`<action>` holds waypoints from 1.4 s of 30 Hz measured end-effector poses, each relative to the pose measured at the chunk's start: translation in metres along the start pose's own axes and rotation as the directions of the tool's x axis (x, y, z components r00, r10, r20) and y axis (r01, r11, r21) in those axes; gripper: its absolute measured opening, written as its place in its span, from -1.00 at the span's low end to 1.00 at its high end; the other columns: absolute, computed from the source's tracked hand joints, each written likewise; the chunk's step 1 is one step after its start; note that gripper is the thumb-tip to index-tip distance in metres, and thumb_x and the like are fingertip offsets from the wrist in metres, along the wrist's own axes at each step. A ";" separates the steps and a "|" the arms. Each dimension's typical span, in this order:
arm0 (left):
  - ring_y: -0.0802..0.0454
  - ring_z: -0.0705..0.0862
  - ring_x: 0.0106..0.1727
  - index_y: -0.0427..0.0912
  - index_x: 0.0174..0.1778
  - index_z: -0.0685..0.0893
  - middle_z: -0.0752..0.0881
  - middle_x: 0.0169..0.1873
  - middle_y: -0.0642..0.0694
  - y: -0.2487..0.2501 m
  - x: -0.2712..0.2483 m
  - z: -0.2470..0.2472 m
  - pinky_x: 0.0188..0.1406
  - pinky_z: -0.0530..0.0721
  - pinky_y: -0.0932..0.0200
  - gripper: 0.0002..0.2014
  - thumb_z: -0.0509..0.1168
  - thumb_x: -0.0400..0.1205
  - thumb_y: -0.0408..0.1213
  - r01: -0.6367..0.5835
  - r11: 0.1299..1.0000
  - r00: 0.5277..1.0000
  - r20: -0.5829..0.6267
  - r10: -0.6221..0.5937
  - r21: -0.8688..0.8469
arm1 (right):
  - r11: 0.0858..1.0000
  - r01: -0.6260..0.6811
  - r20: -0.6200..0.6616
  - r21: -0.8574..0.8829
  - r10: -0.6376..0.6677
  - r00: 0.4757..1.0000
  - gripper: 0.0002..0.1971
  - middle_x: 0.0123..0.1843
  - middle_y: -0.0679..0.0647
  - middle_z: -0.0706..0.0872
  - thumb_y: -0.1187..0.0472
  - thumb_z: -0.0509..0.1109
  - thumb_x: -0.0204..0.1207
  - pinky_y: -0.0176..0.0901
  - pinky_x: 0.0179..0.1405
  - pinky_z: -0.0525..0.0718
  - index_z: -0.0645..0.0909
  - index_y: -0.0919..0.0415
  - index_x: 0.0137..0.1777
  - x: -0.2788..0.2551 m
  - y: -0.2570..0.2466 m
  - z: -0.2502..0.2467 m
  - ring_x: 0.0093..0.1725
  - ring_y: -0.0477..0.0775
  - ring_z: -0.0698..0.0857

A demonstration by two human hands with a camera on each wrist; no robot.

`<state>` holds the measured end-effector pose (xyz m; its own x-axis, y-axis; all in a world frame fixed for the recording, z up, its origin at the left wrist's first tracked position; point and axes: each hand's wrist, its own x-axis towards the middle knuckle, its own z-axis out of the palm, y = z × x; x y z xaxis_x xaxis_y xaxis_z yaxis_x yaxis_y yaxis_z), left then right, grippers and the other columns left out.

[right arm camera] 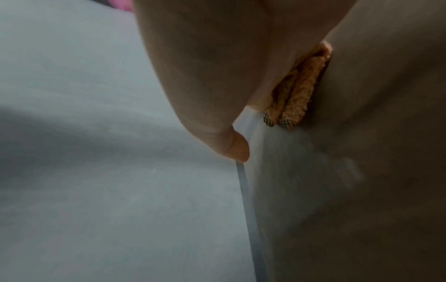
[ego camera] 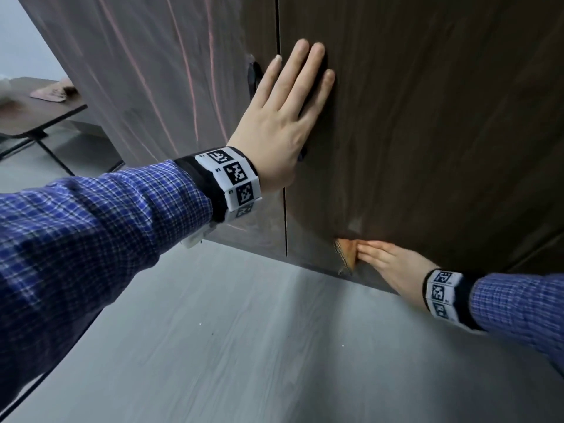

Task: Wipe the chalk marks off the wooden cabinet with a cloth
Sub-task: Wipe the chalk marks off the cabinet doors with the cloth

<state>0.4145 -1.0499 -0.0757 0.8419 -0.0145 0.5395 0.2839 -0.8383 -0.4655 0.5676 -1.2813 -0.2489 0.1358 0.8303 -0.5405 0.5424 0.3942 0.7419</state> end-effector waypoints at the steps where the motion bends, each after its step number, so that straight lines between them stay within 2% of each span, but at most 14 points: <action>1: -0.47 -0.04 0.76 -0.37 0.77 0.00 -0.01 0.73 -0.49 0.001 0.001 0.001 0.73 -0.04 -0.40 -0.12 0.19 0.50 -0.31 -0.002 1.000 1.000 -0.007 0.002 -0.007 | 0.999 -0.007 0.011 0.032 0.006 1.000 -0.32 0.74 0.27 -0.20 0.04 0.03 0.68 0.26 0.51 -0.52 -0.02 0.34 0.71 -0.001 0.004 -0.004 0.70 0.31 -0.28; 6: -0.50 -0.03 0.75 -0.39 0.77 0.00 0.01 0.73 -0.50 0.001 0.001 0.004 0.73 -0.06 -0.42 -0.13 0.17 0.51 -0.31 0.002 1.000 1.000 -0.029 -0.003 -0.018 | 0.936 -0.178 -0.195 0.304 0.245 0.950 -0.20 0.74 0.33 -0.07 0.02 0.18 0.59 0.16 0.64 -0.39 -0.05 0.48 0.67 0.051 0.032 -0.095 0.72 0.32 -0.16; 8: -0.51 -0.02 0.75 -0.40 0.76 0.01 0.02 0.72 -0.51 0.002 0.001 0.006 0.73 -0.04 -0.42 -0.15 0.17 0.53 -0.30 -0.002 1.000 0.999 -0.035 0.001 -0.024 | 0.915 -0.212 -0.221 0.343 0.298 0.929 -0.25 0.75 0.24 -0.16 0.03 0.05 0.67 0.13 0.68 -0.30 -0.17 0.42 0.69 0.078 0.036 -0.126 0.72 0.27 -0.21; 10: -0.51 -0.02 0.75 -0.41 0.76 0.01 0.02 0.72 -0.51 0.003 0.002 0.006 0.73 -0.04 -0.40 -0.14 0.17 0.53 -0.27 0.004 1.000 0.999 -0.031 -0.005 -0.030 | 0.937 -0.188 -0.222 0.294 0.258 0.940 -0.31 0.75 0.18 -0.24 0.06 -0.06 0.73 0.08 0.69 -0.20 -0.27 0.39 0.68 0.096 0.027 -0.132 0.72 0.22 -0.24; 12: -0.50 0.00 0.75 -0.40 0.76 0.02 0.03 0.72 -0.51 0.004 0.002 0.006 0.74 -0.04 -0.38 -0.13 0.18 0.52 -0.27 0.010 0.999 0.999 -0.036 -0.011 -0.032 | 0.980 -0.114 -0.177 0.165 0.144 0.974 -0.35 0.76 0.12 -0.20 0.07 -0.08 0.74 0.06 0.69 -0.23 -0.24 0.34 0.70 0.098 0.009 -0.105 0.73 0.15 -0.21; 15: -0.49 -0.01 0.75 -0.39 0.76 0.00 0.02 0.73 -0.49 0.004 0.003 0.006 0.75 -0.06 -0.36 -0.12 0.19 0.50 -0.29 0.016 0.999 0.999 -0.037 -0.017 -0.027 | 0.992 -0.077 -0.079 0.099 0.085 0.993 -0.37 0.76 -0.04 0.01 0.00 0.06 0.73 -0.06 0.57 -0.52 -0.05 0.14 0.73 0.080 -0.014 -0.049 0.73 -0.04 -0.04; 17: -0.49 -0.02 0.75 -0.38 0.77 -0.01 0.01 0.73 -0.49 0.005 0.004 0.007 0.75 -0.08 -0.35 -0.11 0.17 0.50 -0.30 0.026 0.999 0.999 -0.033 -0.028 -0.044 | 1.000 0.004 -0.006 0.011 -0.004 1.000 -0.38 0.77 0.07 -0.13 0.11 -0.04 0.78 0.02 0.56 -0.46 -0.30 0.32 0.65 0.067 -0.029 -0.013 0.73 0.10 -0.17; 19: -0.50 -0.02 0.75 -0.39 0.77 -0.01 0.01 0.73 -0.49 0.008 0.005 0.008 0.76 -0.09 -0.34 -0.12 0.17 0.49 -0.31 0.037 0.998 0.998 -0.040 -0.039 -0.054 | 0.995 0.040 0.032 0.089 -0.043 0.999 -0.40 0.75 0.14 -0.23 0.15 -0.10 0.79 0.09 0.58 -0.43 -0.43 0.41 0.51 0.058 -0.035 0.001 0.71 0.20 -0.27; 24: -0.54 0.01 0.73 -0.42 0.76 0.02 0.05 0.72 -0.51 0.008 0.004 0.010 0.75 -0.06 -0.36 -0.15 0.09 0.48 -0.33 0.041 0.996 0.998 -0.051 -0.045 -0.079 | 0.973 -0.015 -0.038 0.232 0.025 0.999 -0.40 0.76 0.21 -0.12 0.12 -0.09 0.76 0.10 0.69 -0.26 -0.17 0.39 0.69 0.096 -0.024 -0.059 0.73 0.23 -0.18; 28: -0.56 0.07 0.72 -0.46 0.74 0.07 0.11 0.70 -0.52 0.012 0.006 0.014 0.73 0.00 -0.39 -0.21 0.03 0.53 -0.30 0.056 0.995 0.996 -0.069 -0.061 -0.080 | 0.981 -0.065 -0.086 0.182 0.082 0.993 -0.36 0.75 0.17 -0.23 0.02 -0.13 0.76 0.08 0.69 -0.21 -0.22 0.36 0.69 0.137 -0.026 -0.101 0.72 0.20 -0.25; 32: -0.57 0.12 0.70 -0.46 0.73 0.11 0.17 0.69 -0.51 0.016 0.009 0.019 0.74 0.00 -0.38 -0.19 0.02 0.49 -0.29 0.083 0.992 0.992 -0.091 -0.092 -0.100 | 0.999 0.044 -0.014 0.016 -0.044 0.999 -0.35 0.76 0.08 -0.21 -0.03 -0.11 0.78 0.02 0.67 -0.24 -0.26 0.26 0.71 0.132 -0.041 -0.058 0.72 0.12 -0.23; 36: -0.55 0.14 0.70 -0.46 0.73 0.10 0.18 0.69 -0.49 0.014 0.009 0.019 0.72 -0.02 -0.36 -0.16 0.05 0.46 -0.29 0.084 0.991 0.991 -0.093 -0.094 -0.104 | 0.988 0.143 0.056 -0.051 -0.140 0.989 -0.39 0.76 0.16 -0.18 0.03 -0.13 0.79 0.10 0.63 -0.33 -0.22 0.31 0.70 0.105 -0.055 -0.013 0.72 0.20 -0.21; 39: -0.55 0.12 0.71 -0.46 0.73 0.09 0.17 0.69 -0.50 0.015 0.009 0.019 0.73 -0.03 -0.35 -0.15 0.06 0.45 -0.29 0.085 0.992 0.991 -0.092 -0.094 -0.098 | 0.989 0.132 0.068 -0.070 -0.127 0.990 -0.41 0.75 0.22 -0.16 0.06 -0.13 0.79 0.18 0.62 -0.34 -0.15 0.33 0.70 0.113 -0.061 -0.019 0.72 0.28 -0.20; 42: -0.56 0.11 0.71 -0.46 0.73 0.08 0.16 0.70 -0.50 0.015 0.009 0.018 0.74 -0.01 -0.37 -0.13 0.07 0.44 -0.26 0.085 0.993 0.992 -0.089 -0.093 -0.086 | 0.995 0.027 0.051 0.099 -0.032 0.998 -0.42 0.74 0.24 -0.19 0.07 -0.17 0.78 0.18 0.67 -0.26 -0.14 0.37 0.70 0.148 -0.067 -0.057 0.71 0.31 -0.21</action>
<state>0.4346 -1.0527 -0.0900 0.7675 0.0150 0.6408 0.3144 -0.8800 -0.3559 0.5042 -1.1626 -0.3557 0.1602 0.7964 -0.5832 0.6252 0.3754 0.6843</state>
